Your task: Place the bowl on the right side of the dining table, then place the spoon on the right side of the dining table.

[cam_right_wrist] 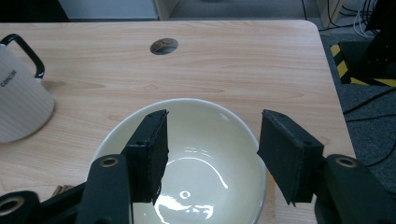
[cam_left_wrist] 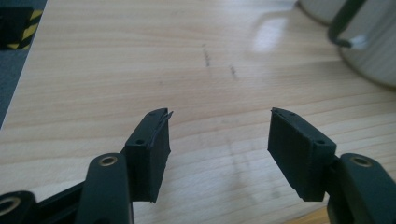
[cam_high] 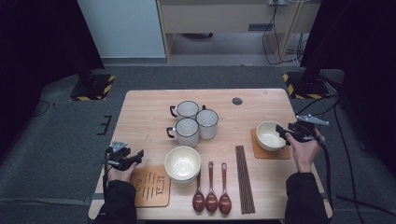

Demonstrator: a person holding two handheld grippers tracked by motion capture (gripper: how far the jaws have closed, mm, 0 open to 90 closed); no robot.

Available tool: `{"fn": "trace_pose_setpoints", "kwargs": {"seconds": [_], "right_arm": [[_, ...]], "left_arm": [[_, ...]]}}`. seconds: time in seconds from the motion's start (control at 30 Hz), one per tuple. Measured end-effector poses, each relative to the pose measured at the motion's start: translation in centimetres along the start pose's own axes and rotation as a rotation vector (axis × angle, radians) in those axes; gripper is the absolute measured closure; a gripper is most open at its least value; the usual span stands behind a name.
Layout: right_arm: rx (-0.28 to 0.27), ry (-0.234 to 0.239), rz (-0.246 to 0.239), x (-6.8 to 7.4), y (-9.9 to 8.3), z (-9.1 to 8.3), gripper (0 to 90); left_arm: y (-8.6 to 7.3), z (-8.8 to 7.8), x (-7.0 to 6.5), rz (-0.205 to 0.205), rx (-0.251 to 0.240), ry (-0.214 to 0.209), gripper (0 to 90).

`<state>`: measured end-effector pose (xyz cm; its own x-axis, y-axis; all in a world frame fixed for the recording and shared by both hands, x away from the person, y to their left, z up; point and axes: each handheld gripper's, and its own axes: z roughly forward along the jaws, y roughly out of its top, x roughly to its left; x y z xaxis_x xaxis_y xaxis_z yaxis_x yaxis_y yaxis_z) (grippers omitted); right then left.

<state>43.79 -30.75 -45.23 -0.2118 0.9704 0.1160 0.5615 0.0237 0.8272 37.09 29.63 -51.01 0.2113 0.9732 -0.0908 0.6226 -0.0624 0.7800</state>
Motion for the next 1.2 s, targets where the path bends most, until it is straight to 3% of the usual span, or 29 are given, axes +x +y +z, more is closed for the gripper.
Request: {"fn": "trace_pose_setpoints", "kwargs": {"seconds": [0.33, 0.9, 1.2], "right_arm": [[-0.023, 0.027, -0.024, 1.0, 0.3, -1.0, 40.7], [-0.037, 0.057, -0.05, 2.2, 0.3, -1.8, 39.9], [-0.042, 0.091, -0.075, 2.9, 0.2, -2.3, 42.5]], "left_arm": [[1.3, -1.2, -1.9, 0.048, -0.07, -0.073, 40.0], [3.1, -3.4, -4.3, 0.063, -0.169, -0.16, 42.5], [3.6, -4.1, -5.7, 0.081, -0.189, -0.201, 47.6]]}}
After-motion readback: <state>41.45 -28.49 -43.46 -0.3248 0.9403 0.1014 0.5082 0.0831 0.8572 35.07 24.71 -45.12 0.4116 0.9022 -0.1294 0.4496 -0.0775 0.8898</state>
